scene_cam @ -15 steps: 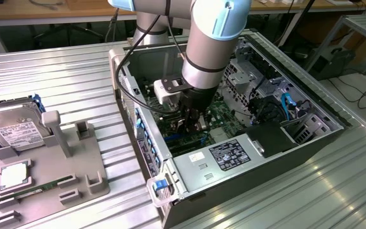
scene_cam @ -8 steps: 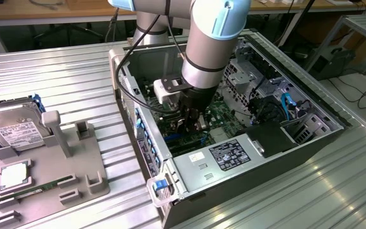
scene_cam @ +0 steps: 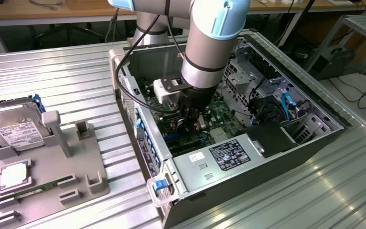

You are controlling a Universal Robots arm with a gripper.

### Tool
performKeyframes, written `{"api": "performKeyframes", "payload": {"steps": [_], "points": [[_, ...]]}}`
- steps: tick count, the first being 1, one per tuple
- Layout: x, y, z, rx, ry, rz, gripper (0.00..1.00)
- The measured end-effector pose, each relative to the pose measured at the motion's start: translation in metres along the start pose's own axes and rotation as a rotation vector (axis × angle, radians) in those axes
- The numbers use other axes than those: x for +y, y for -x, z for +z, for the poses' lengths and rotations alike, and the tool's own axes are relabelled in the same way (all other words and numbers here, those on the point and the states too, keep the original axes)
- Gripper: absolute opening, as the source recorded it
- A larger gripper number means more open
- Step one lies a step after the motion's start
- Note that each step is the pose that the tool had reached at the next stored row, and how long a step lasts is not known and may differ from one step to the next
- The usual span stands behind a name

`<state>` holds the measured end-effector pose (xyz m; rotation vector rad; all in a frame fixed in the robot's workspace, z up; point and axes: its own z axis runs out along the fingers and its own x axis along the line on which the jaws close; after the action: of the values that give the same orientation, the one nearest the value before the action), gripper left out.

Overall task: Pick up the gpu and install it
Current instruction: 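Insert the gpu into the slot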

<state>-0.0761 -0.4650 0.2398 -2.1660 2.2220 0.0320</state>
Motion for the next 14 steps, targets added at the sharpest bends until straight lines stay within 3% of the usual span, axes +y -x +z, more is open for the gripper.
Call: {"api": "performKeyframes", "payload": {"steps": [14], "points": [[0.0003,-0.001,0.0117,0.0012,0.0022,0.000,0.28]]}}
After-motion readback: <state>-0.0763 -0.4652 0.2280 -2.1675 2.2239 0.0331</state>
